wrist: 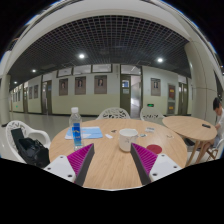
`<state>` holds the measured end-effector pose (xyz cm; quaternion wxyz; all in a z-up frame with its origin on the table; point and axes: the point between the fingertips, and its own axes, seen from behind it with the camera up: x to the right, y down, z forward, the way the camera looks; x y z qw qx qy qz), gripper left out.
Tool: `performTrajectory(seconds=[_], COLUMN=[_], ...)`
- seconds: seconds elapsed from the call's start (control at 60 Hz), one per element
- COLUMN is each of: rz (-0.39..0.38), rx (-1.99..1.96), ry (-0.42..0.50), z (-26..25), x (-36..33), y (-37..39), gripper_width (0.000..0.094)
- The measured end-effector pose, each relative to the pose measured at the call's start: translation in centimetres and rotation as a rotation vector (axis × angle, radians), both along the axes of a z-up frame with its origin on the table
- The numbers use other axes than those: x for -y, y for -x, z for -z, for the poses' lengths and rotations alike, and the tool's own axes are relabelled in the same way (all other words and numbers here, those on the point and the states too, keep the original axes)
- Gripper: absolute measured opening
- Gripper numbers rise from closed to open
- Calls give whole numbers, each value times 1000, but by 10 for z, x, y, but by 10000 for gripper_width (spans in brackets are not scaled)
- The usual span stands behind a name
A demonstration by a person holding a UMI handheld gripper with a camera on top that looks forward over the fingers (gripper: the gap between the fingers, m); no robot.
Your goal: Pour water
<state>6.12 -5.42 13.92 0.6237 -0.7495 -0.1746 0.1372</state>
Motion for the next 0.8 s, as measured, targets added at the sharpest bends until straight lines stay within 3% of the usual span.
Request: performTrajectory(seconds=[0.2,0.417,0.65,0.8], rz=[-14,-95,-175,-126], rx=[43,34,49,67], ry=[-19,-5,24,23], z=[-4,-18,12,33], x=[2,0,-27,-86], y=[6,85,186,232], gripper_width=[785,785,778,766])
